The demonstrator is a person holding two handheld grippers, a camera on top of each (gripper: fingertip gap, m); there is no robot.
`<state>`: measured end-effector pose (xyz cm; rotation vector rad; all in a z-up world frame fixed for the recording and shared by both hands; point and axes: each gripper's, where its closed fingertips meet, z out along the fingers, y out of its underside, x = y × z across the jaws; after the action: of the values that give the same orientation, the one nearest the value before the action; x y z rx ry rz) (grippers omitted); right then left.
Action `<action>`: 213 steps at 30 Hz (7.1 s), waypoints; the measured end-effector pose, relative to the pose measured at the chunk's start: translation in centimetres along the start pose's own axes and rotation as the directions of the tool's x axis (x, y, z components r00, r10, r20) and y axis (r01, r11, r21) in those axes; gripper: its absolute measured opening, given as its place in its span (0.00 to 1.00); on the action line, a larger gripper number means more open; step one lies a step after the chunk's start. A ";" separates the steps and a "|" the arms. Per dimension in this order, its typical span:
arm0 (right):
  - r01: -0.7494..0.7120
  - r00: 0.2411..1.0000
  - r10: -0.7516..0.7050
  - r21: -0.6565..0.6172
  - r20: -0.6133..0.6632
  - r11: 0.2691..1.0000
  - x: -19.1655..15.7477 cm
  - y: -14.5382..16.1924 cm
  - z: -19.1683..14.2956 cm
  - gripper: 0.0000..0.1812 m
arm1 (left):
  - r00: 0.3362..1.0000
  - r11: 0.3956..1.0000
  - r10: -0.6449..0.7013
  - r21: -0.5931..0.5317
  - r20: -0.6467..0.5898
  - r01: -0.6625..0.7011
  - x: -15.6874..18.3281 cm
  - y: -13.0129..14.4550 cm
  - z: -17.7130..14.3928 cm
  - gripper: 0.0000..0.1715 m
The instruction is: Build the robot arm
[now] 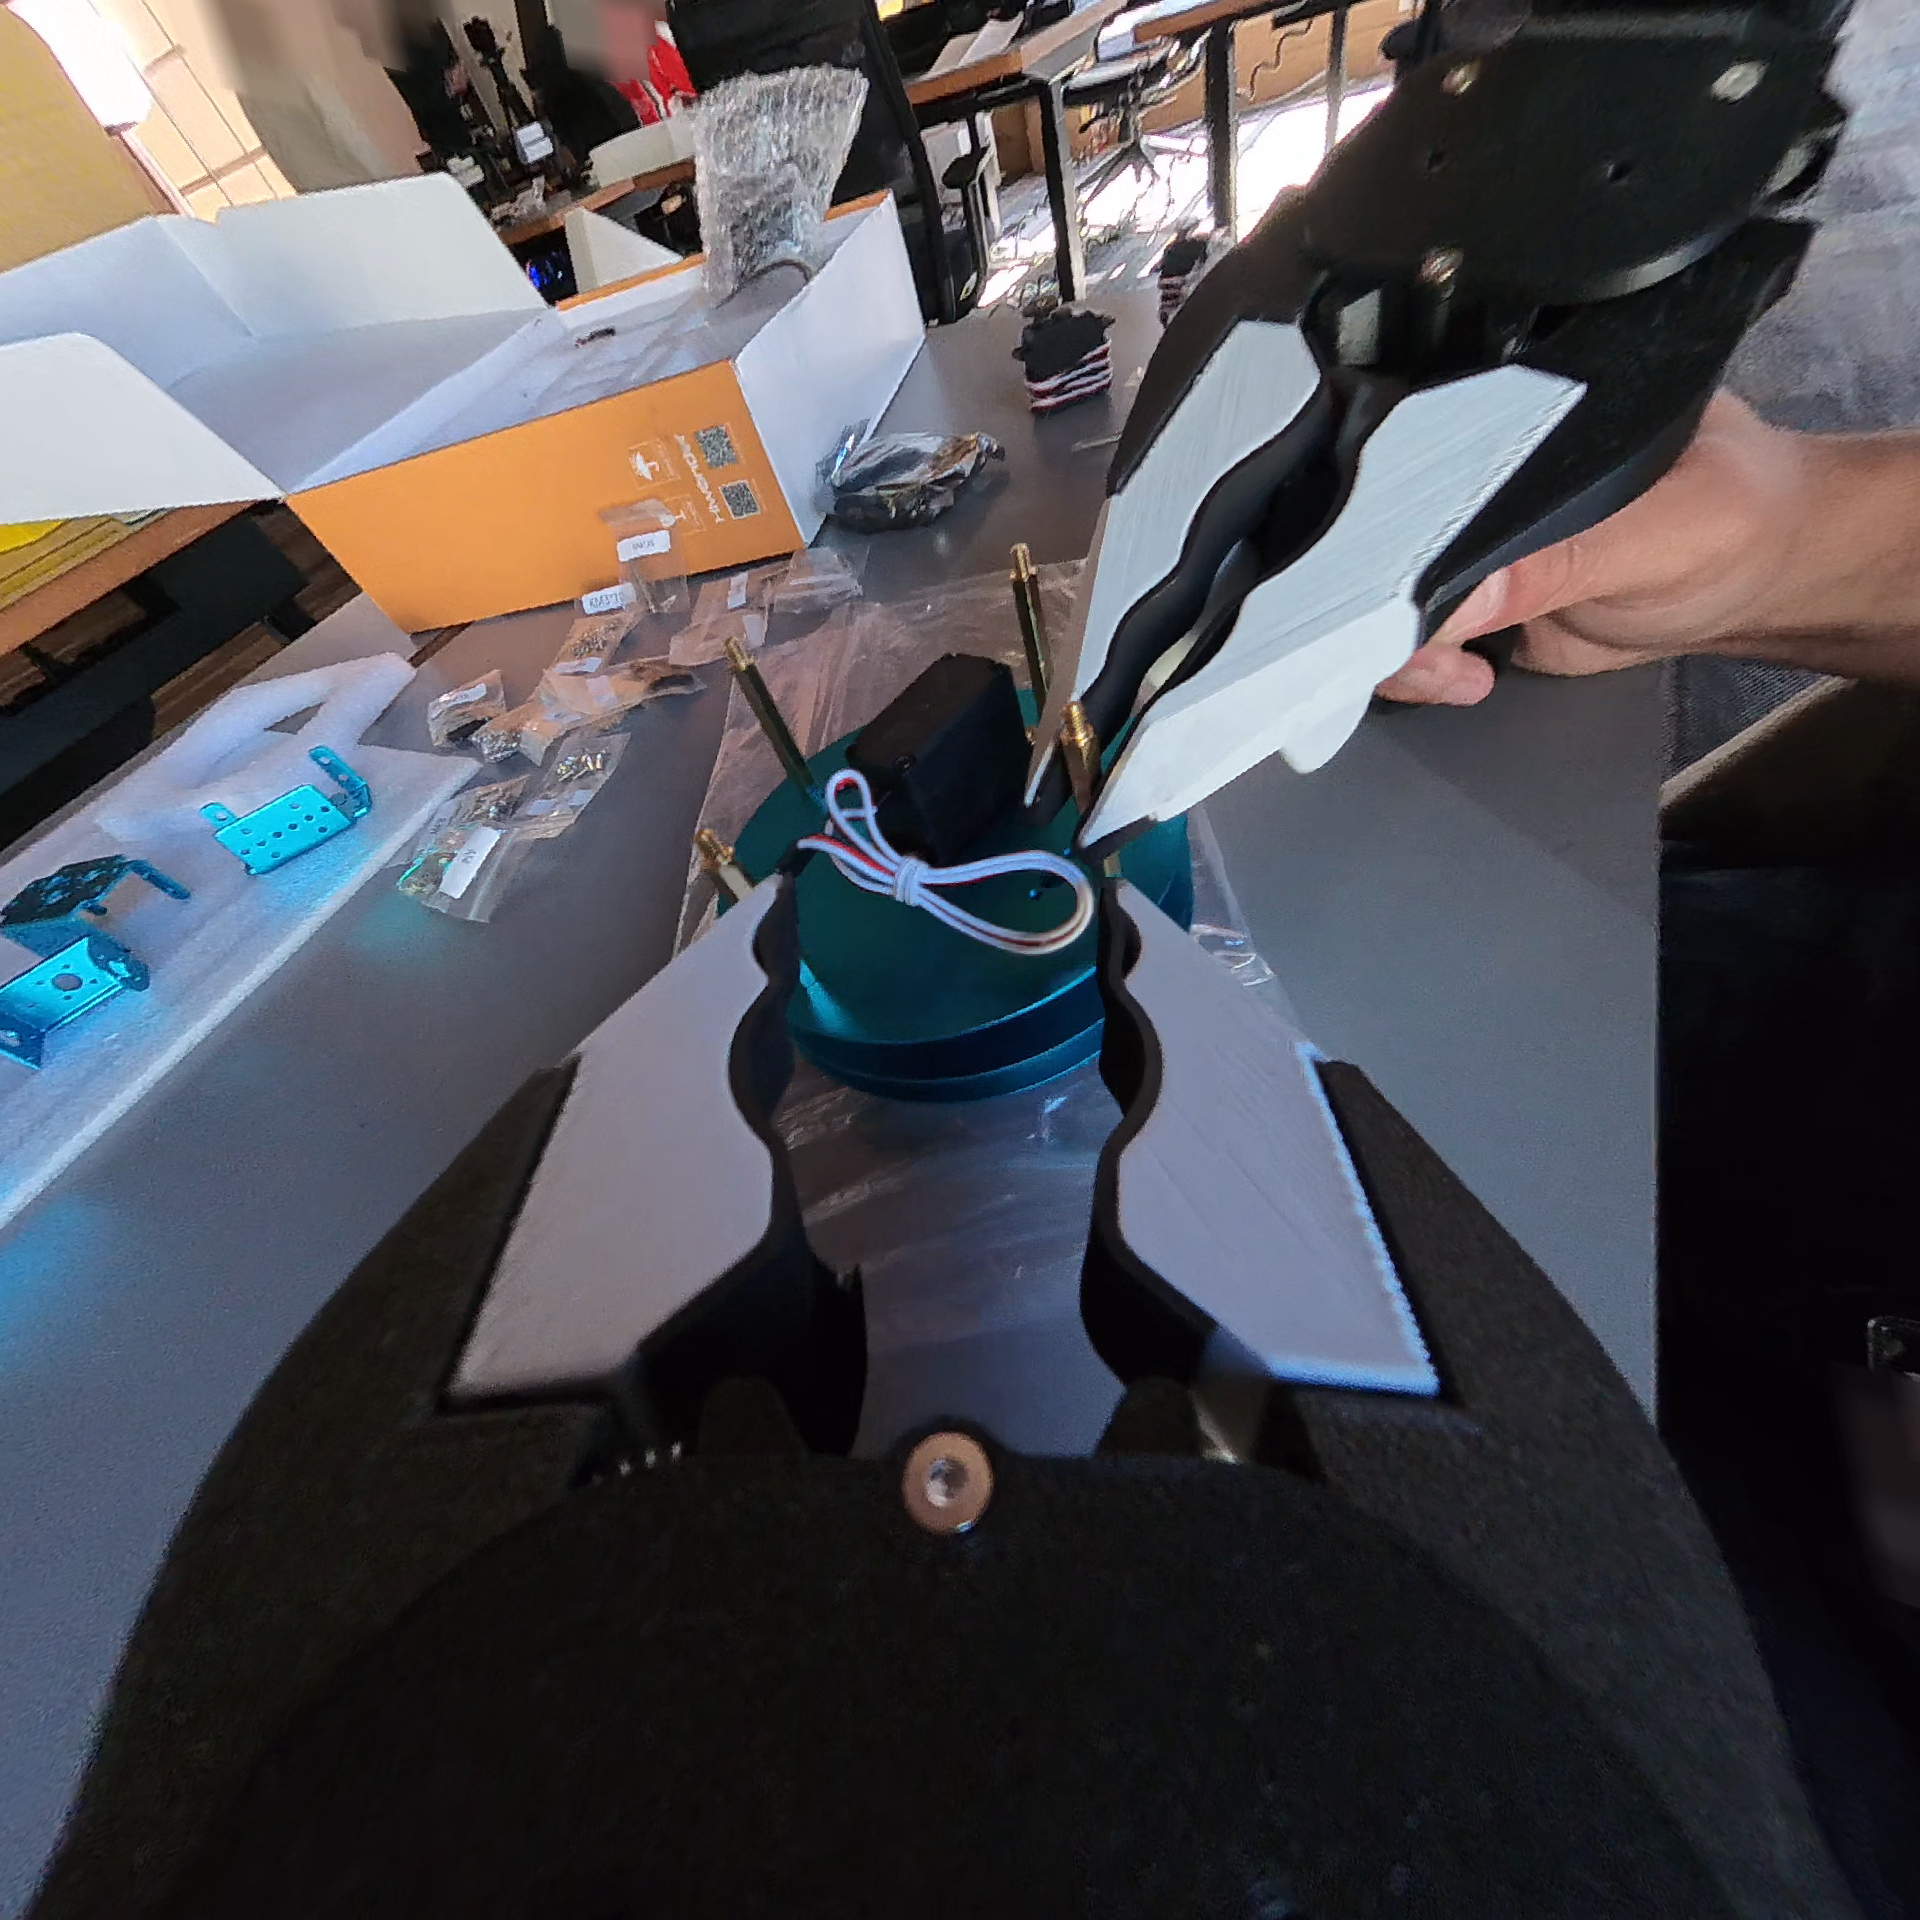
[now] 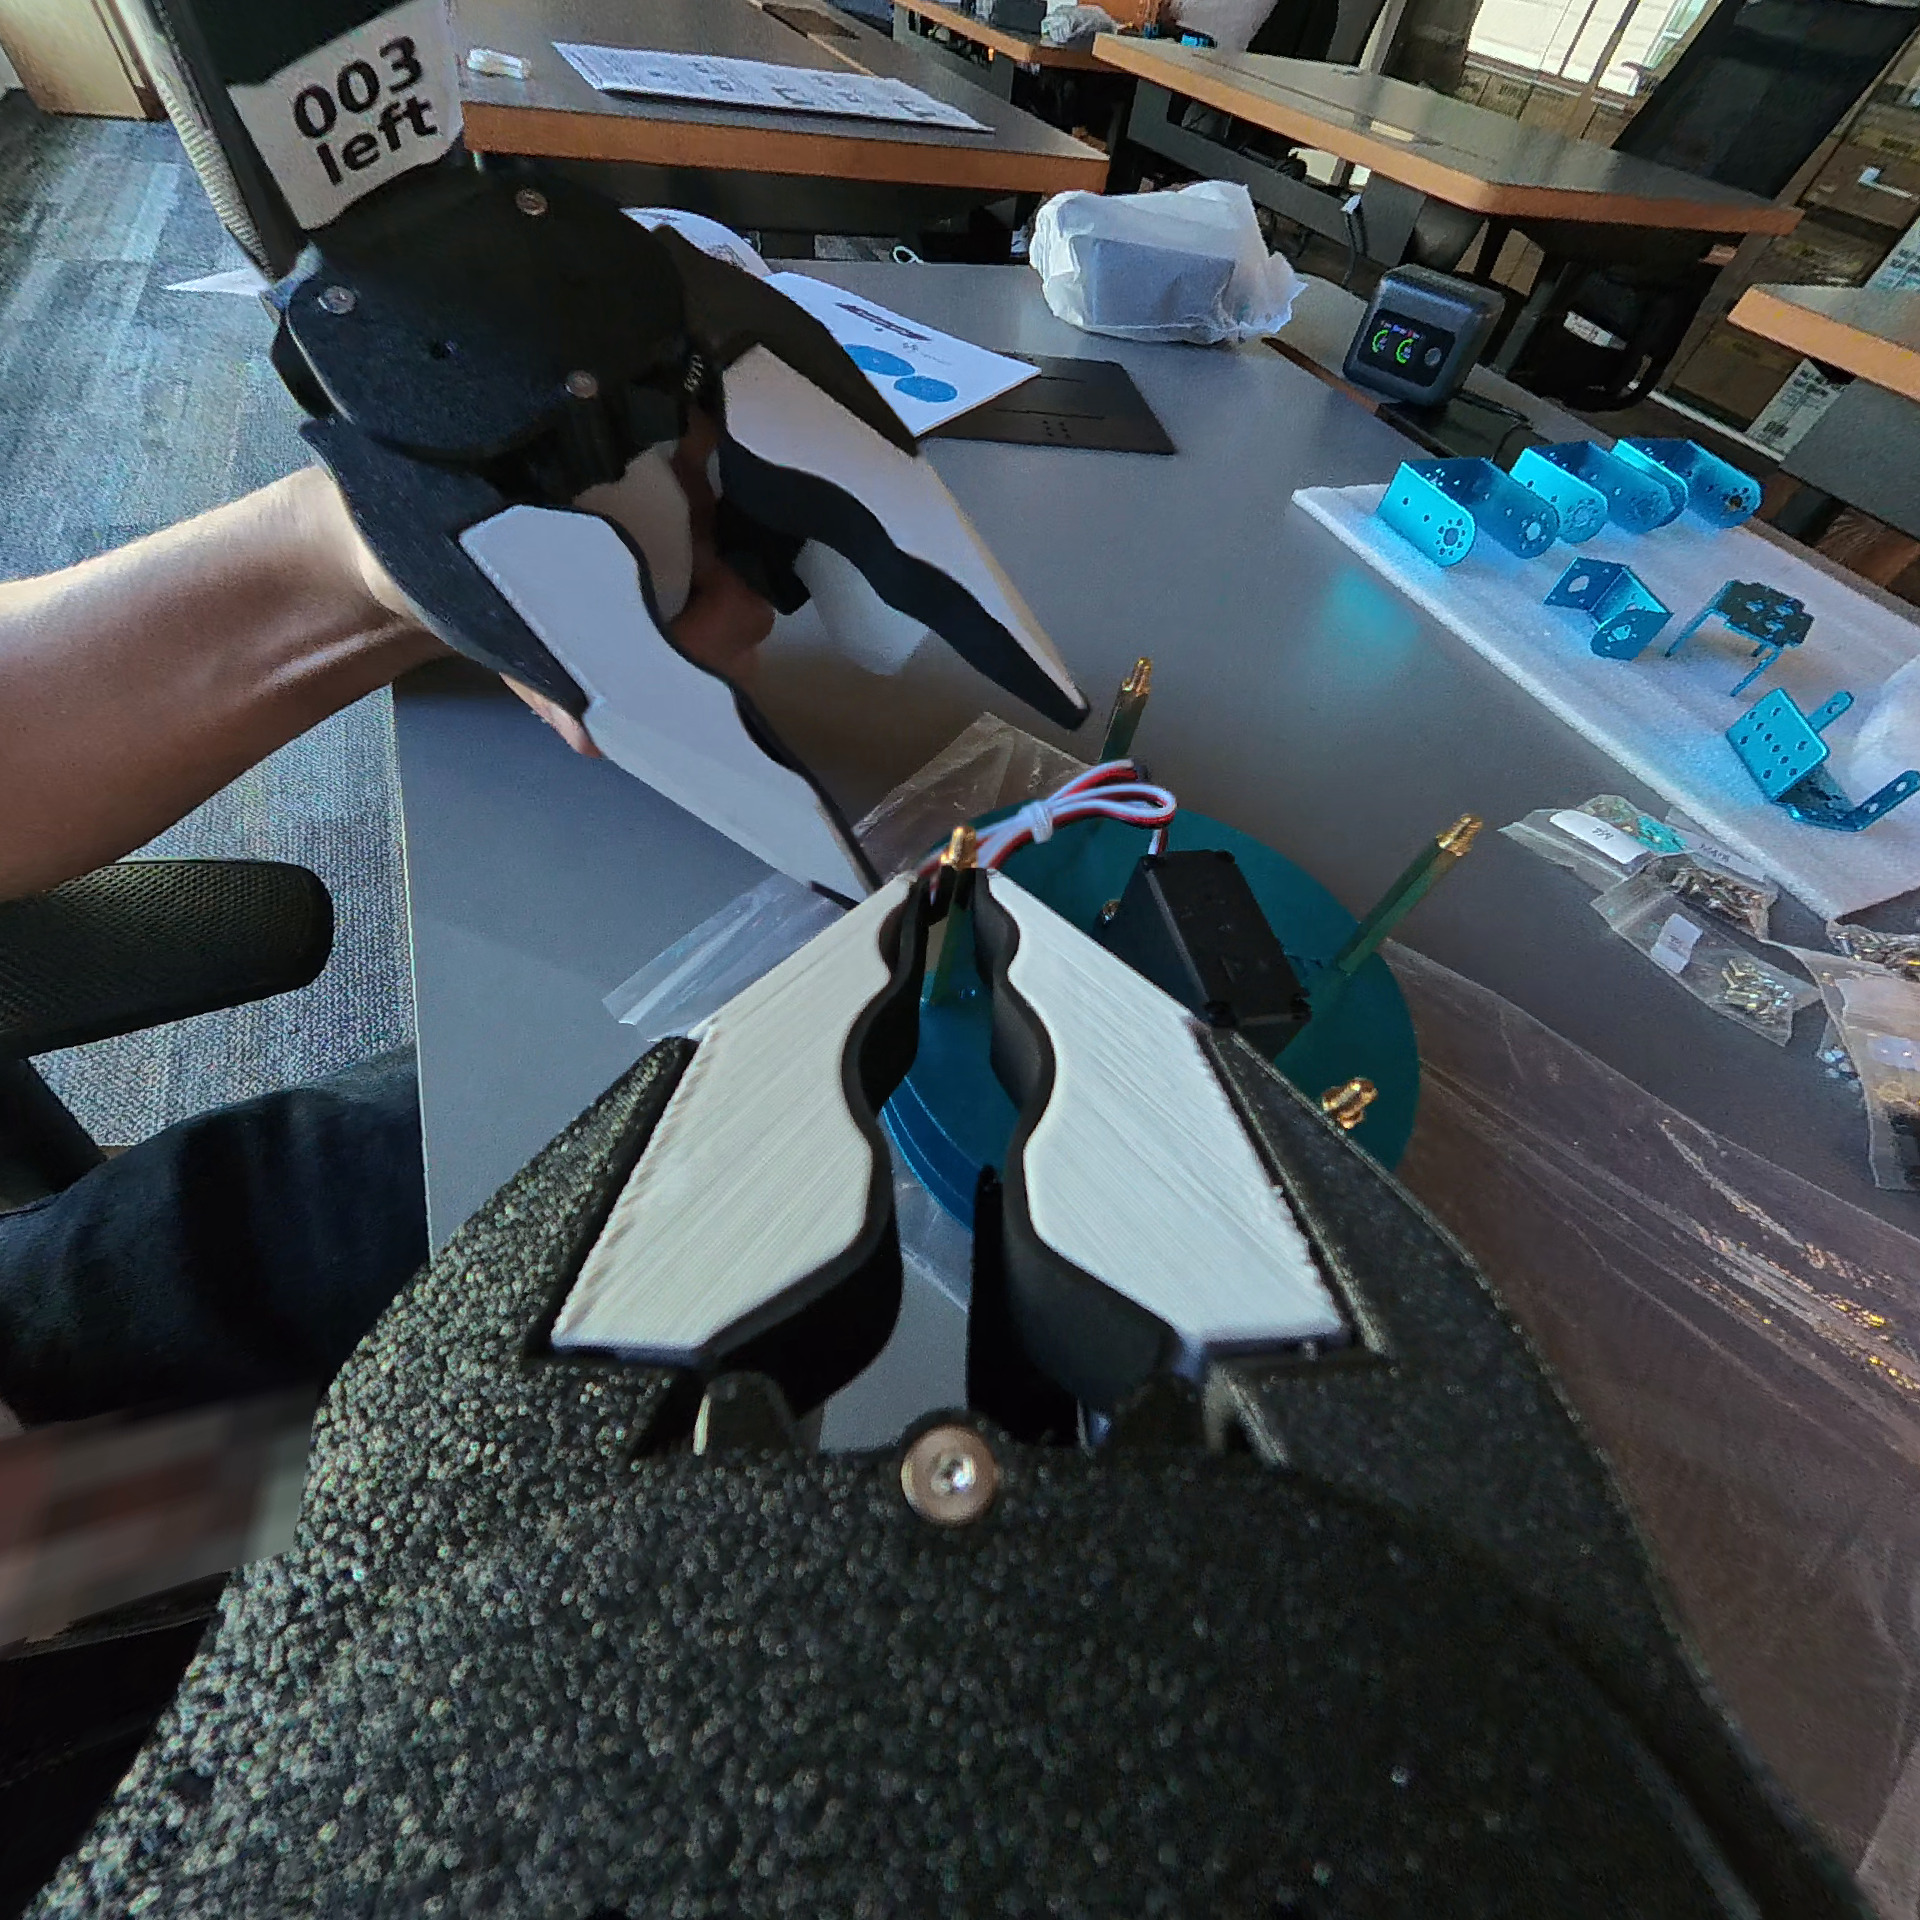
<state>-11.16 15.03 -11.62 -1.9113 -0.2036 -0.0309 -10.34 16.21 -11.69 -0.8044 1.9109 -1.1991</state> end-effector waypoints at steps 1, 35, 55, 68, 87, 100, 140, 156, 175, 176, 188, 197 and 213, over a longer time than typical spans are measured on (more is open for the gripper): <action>0.000 1.000 0.000 -0.001 0.002 1.000 0.0 0.0 0.0 0.04 | 1.000 1.000 -0.010 0.020 -0.012 0.010 0.2 -0.3 -0.2 0.33; 0.049 0.998 -0.050 -0.032 -0.045 0.998 0.0 0.5 0.1 0.04 | 0.988 0.998 -0.013 0.060 -0.155 0.023 2.4 -2.7 1.0 0.03; -0.115 0.975 0.130 -0.091 0.181 0.989 -1.5 1.3 -1.3 0.18 | 0.973 0.997 -0.032 0.060 -0.227 0.047 2.3 -2.4 0.9 0.04; -0.073 0.989 0.092 -0.160 0.112 0.984 -1.1 2.3 -1.4 0.14 | 0.969 0.998 -0.006 0.066 -0.248 0.023 2.9 -2.7 1.4 0.04; -0.154 0.966 0.175 -0.117 0.189 0.981 -1.8 1.2 -0.4 0.20 | 0.974 0.998 0.022 0.058 -0.224 -0.010 2.8 -2.4 1.9 0.09; -0.232 0.929 0.237 -0.052 0.286 0.971 -2.1 -0.2 -1.2 0.27 | 0.978 0.999 0.019 0.039 -0.206 -0.011 2.4 -1.8 1.7 0.16; -0.233 0.916 0.238 -0.055 0.323 0.971 -2.1 -0.3 -5.1 0.30 | 0.983 1.000 0.001 0.009 -0.185 0.001 1.9 -1.3 2.1 0.24; -0.256 0.911 0.265 -0.068 0.316 0.964 -1.5 0.1 -4.3 0.42 | 0.982 0.998 -0.003 0.057 -0.191 0.014 2.2 -2.0 1.3 0.25; -0.195 0.899 0.215 -0.091 0.381 0.977 -3.6 -0.5 -1.5 0.42 | 0.994 0.999 0.030 0.015 -0.103 -0.029 1.0 -2.5 3.4 0.38; -0.198 0.897 0.220 -0.097 0.384 0.975 -3.7 -0.4 -1.6 0.43 | 0.995 0.999 0.038 0.009 -0.090 -0.038 0.7 -2.4 3.4 0.40; -0.150 0.919 0.157 -0.046 0.363 0.988 -3.4 -1.0 -0.9 0.42 | 0.998 0.999 0.023 0.029 -0.062 -0.021 -0.4 -1.8 1.1 0.47; -0.162 0.929 0.171 -0.057 0.329 0.985 -2.3 -0.1 -3.1 0.37 | 0.999 0.999 -0.039 0.028 -0.021 0.040 -3.3 -0.7 -1.5 0.51; -0.187 0.919 0.189 -0.040 0.346 0.982 -2.5 -0.6 -2.6 0.41 | 0.998 0.996 -0.056 0.065 -0.043 0.058 -2.5 -0.9 -1.6 0.55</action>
<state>-13.52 12.49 -10.46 -1.9245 -0.2569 0.4415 -10.21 18.59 -9.79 -0.8093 1.8817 -1.3164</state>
